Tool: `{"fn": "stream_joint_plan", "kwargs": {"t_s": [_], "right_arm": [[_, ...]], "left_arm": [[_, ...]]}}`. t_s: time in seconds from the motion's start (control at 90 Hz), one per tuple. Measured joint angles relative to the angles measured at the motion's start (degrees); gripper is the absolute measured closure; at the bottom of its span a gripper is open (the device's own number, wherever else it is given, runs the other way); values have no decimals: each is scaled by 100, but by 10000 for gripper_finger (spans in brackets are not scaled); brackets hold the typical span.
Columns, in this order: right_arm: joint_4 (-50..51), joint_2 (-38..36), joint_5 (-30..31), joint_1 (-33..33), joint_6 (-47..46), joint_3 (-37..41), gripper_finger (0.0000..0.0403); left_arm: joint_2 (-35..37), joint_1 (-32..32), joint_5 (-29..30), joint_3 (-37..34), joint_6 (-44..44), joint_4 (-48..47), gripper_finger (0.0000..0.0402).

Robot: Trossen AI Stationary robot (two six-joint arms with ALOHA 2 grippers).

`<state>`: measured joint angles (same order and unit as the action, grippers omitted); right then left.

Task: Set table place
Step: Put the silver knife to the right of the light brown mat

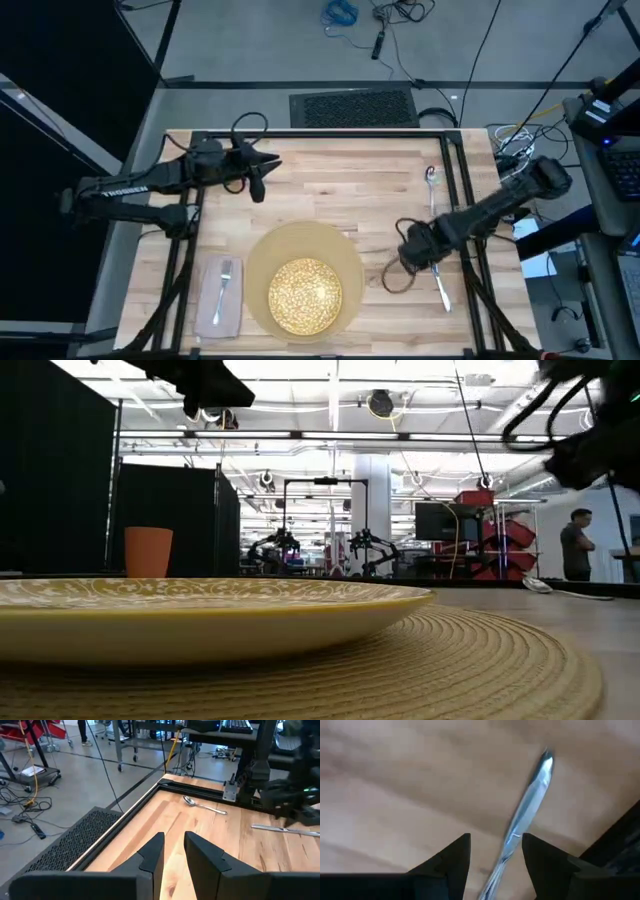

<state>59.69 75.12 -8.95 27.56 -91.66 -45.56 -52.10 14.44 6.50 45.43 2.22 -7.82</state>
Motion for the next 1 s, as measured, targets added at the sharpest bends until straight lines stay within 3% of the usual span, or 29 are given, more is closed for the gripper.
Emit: {"fn": "stream_joint_plan", "kwargs": {"t_s": [0.211, 0.411, 0.678, 1.0], "right_arm": [[-150, -1, 127, 1117, -1562, -1, 239], [-347, 215, 165, 1723, -2432, -1, 239], [-697, 977, -1, 1868, -2440, -1, 245], [-712, 1269, -119, 1870, -2277, -1, 307]], "left_arm": [[0, 0, 0, 0, 33, -6, 338], [0, 0, -2, 0, 41, -20, 338], [0, 0, -4, 0, 50, -21, 338], [-1, -163, -12, 0, 192, -21, 338]]}}
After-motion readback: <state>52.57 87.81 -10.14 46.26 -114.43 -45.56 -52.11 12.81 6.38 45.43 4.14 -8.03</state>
